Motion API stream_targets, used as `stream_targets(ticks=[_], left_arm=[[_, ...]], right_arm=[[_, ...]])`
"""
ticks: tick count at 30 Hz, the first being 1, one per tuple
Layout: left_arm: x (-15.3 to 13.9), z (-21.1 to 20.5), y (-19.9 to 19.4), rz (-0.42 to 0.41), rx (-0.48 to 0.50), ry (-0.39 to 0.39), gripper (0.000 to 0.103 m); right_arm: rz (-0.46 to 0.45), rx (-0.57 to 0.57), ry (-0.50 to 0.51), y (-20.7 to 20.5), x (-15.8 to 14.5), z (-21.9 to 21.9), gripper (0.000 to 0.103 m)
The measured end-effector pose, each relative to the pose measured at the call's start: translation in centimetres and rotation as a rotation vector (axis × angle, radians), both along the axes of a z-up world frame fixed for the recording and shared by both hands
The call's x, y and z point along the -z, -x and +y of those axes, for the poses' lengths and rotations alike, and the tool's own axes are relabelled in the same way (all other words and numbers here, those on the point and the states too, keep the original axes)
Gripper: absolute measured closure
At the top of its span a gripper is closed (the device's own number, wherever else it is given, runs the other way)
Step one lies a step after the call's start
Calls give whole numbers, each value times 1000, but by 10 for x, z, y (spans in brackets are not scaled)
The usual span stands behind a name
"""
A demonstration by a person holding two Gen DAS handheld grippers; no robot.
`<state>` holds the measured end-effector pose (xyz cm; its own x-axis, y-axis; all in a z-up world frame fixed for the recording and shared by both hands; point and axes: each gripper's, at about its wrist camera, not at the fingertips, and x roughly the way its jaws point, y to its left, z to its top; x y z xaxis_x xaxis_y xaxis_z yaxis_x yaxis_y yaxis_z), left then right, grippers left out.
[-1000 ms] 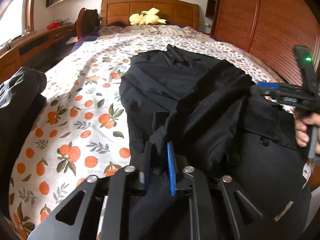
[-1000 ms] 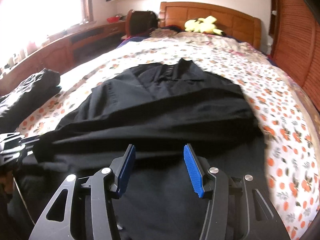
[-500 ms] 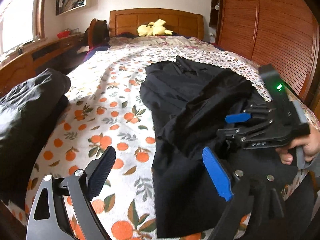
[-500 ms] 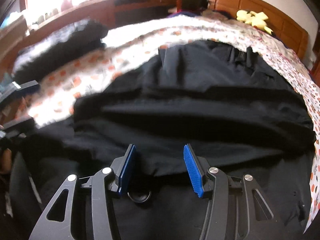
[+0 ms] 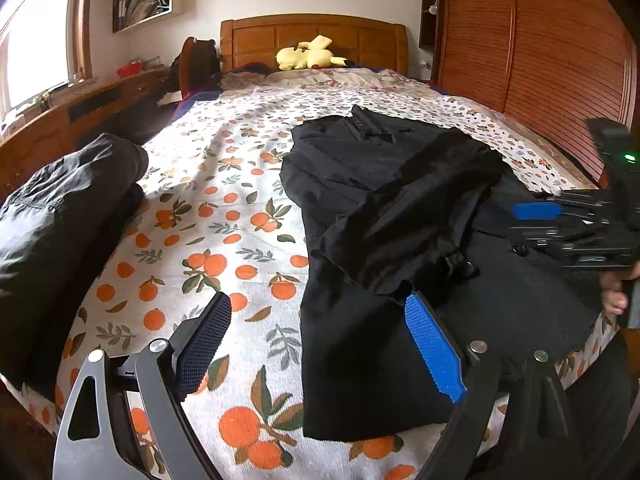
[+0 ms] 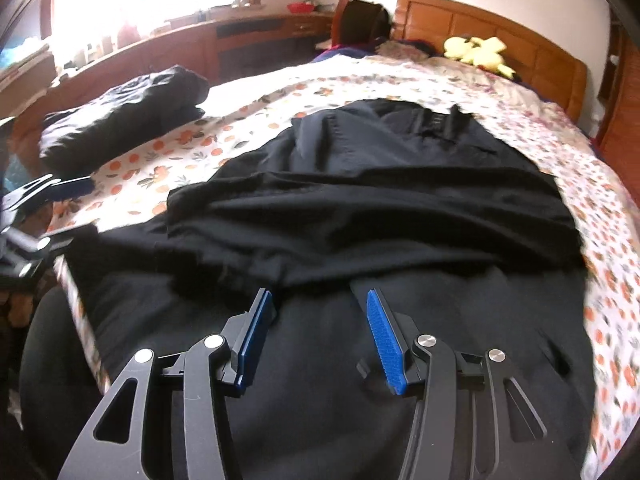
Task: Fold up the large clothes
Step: 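Move the right gripper to the coat hem and close on it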
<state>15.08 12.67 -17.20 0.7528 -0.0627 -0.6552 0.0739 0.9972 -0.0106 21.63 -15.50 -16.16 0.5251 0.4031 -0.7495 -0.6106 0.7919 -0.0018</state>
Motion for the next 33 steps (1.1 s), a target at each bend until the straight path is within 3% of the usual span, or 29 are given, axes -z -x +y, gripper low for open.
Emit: stream_targets(ticks=[7, 15, 22, 25, 27, 28, 29, 33], left_arm=[[1, -5, 14, 5, 5, -1, 13], [10, -3, 26, 25, 2, 24, 13], [22, 1, 28, 56, -8, 24, 13], [25, 0, 28, 64, -7, 26, 13], [28, 0, 28, 72, -6, 23, 13], [29, 0, 28, 75, -6, 22, 13], [31, 0, 28, 79, -5, 21, 13], [34, 1, 27, 84, -7, 24, 13]], right_arm=[[-37, 154, 39, 41, -6, -93, 55], [-18, 353, 25, 64, 1, -186, 52], [7, 445, 60, 59, 19, -213, 50], [49, 461, 20, 54, 29, -221, 50], [51, 440, 4, 54, 30, -220, 59], [53, 425, -15, 55, 28, -218, 72], [49, 416, -28, 56, 26, -217, 78], [29, 375, -60, 62, 19, -207, 77]])
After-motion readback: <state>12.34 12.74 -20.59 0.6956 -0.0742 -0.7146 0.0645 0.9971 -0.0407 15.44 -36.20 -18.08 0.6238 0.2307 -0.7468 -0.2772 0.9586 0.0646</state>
